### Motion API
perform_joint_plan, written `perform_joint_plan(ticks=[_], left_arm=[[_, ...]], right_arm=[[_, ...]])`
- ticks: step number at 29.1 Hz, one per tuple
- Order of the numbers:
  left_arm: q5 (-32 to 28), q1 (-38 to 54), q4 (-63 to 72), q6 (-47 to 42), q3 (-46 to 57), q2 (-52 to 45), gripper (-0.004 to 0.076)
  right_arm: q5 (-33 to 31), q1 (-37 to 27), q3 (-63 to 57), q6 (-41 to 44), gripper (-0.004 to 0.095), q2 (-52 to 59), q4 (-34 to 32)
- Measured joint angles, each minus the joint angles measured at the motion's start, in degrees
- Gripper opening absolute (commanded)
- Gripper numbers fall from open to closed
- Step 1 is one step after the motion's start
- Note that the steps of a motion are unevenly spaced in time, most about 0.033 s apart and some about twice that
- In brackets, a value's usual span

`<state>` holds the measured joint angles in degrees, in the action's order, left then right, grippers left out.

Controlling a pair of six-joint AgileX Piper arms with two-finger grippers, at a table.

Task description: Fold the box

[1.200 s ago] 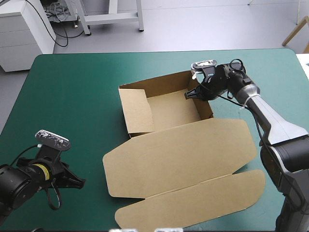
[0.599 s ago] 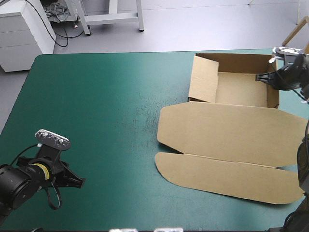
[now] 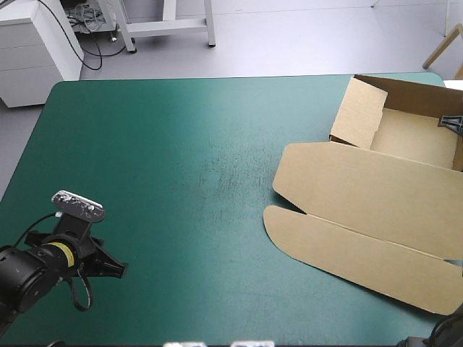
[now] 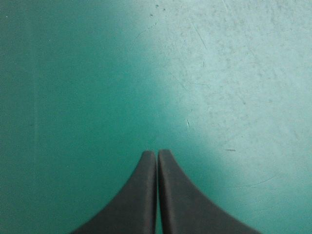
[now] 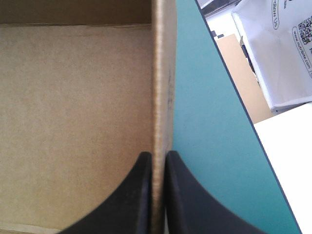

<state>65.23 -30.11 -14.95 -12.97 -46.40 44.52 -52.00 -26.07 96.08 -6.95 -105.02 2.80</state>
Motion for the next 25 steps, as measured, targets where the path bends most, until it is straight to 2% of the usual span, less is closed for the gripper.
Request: perform_joint_plan(ticks=[1, 2, 5, 7, 9, 12, 15, 20, 25], left_arm=[[0.0, 0.0, -0.01, 0.0, 0.0, 0.0, -0.001], [0.0, 0.0, -0.06, 0.0, 0.0, 0.0, -0.001], [0.0, 0.0, -0.25, 0.0, 0.0, 0.0, -0.001], [0.0, 0.0, -0.3, 0.0, 0.0, 0.0, -0.001], [0.1, 0.0, -0.34, 0.0, 0.0, 0.0, -0.001], [0.23, 0.0, -0.41, 0.0, 0.0, 0.0, -0.001], [0.23, 0.0, -0.41, 0.0, 0.0, 0.0, -0.001], [0.17, 0.0, -0.41, 0.0, 0.0, 0.0, -0.001], [-0.6, 0.0, -0.41, 0.0, 0.0, 0.0, -0.001]], right_arm=[[0.1, 0.0, 0.0, -0.05, 0.0277, 0.0, -0.21], [0.06, 0.0, 0.0, -0.05, 0.0418, 0.0, -0.35], [0.37, 0.0, 0.0, -0.07, 0.0674, 0.02, -0.43], [0.62, 0.0, 0.0, -0.07, 0.0774, 0.06, -0.5], [0.68, 0.0, 0.0, -0.07, 0.0786, 0.14, -0.62], [0.81, 0.0, 0.0, -0.07, 0.0753, 0.76, -0.61], [0.81, 0.0, 0.0, -0.12, 0.0664, 2.42, -0.61], [-0.06, 0.0, 0.0, -0.4, 0.0391, 6.8, 0.27], [-2.37, 0.0, 0.0, -2.74, 0.007, 11.09, 7.22]])
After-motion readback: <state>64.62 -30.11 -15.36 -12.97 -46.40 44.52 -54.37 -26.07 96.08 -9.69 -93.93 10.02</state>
